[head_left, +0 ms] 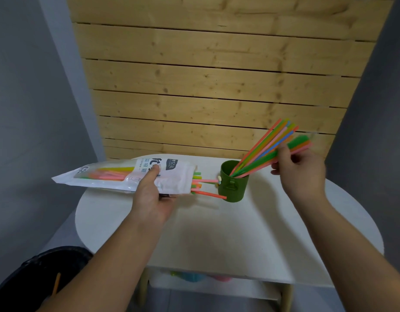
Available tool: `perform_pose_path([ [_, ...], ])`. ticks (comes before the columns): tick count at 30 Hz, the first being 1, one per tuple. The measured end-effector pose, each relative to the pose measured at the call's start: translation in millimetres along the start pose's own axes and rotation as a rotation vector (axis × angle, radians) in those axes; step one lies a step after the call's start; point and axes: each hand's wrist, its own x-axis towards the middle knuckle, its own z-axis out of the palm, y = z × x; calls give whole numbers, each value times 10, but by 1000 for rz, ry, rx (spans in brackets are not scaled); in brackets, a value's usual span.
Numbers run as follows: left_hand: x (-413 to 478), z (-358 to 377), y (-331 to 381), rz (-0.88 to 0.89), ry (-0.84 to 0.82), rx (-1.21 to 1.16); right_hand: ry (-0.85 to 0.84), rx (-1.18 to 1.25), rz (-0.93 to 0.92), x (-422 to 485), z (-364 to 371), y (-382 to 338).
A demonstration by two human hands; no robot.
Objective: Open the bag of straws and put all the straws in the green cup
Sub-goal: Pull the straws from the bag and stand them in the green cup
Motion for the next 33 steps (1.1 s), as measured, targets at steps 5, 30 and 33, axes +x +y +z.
perform_pose_path([
  [5,26,-39,-23,0,-21,28,-82,-25,42,118,179,58],
  [30,-91,70,-8,-25,-45,-27,-610,159,584,-446,202,-66],
  [33,-122,90,-39,-23,-58,-15,-642,420,609,-569,353,-160],
])
